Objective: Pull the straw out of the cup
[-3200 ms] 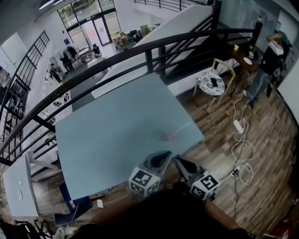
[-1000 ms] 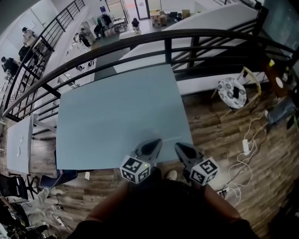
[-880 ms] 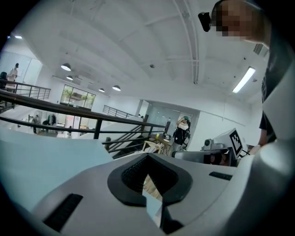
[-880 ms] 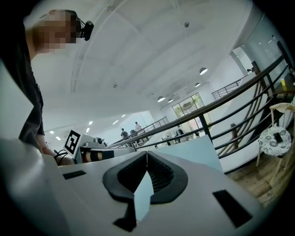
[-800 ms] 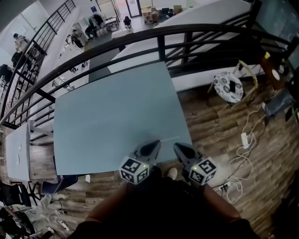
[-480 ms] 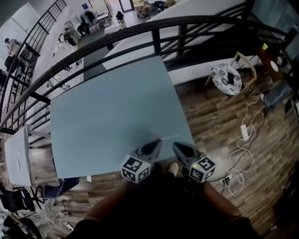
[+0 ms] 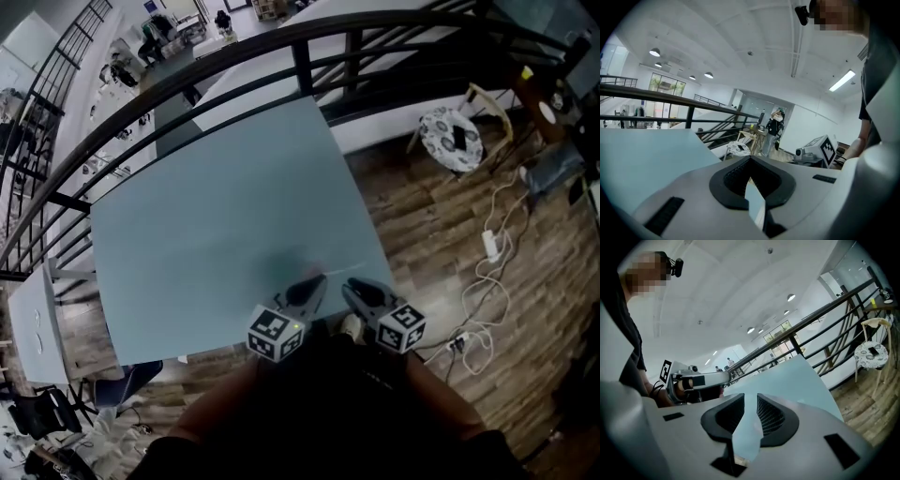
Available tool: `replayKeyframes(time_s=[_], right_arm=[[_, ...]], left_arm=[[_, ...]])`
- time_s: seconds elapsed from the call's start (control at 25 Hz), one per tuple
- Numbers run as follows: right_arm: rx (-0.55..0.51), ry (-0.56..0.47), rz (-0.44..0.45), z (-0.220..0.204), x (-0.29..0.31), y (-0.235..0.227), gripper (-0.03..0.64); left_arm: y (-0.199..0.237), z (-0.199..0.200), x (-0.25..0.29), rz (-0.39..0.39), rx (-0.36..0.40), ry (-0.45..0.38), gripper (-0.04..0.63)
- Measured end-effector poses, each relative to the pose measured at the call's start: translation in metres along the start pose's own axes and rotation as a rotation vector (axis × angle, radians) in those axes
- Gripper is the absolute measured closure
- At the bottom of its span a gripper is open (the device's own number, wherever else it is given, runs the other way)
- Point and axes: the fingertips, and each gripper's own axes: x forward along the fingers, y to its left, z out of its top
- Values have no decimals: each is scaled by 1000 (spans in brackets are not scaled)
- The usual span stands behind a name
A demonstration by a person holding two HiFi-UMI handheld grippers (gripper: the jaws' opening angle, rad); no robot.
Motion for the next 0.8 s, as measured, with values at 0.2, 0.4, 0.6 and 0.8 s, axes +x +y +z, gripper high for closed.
replayKeyframes(time_s=[0.2, 0.4, 0.6, 0.8], right_arm=[[57, 13, -42, -13, 11, -16, 528], [95, 15, -80, -27, 20, -30, 523], [154, 26, -116, -36, 26, -39, 523], [191, 18, -137, -43, 34, -48, 523]], left_arm=[[9, -1, 1, -16, -1, 15, 583], [16, 2, 0, -26, 5, 22, 584], [21, 2, 0, -45, 9, 36, 584], [27, -1, 0, -59, 14, 52, 584]])
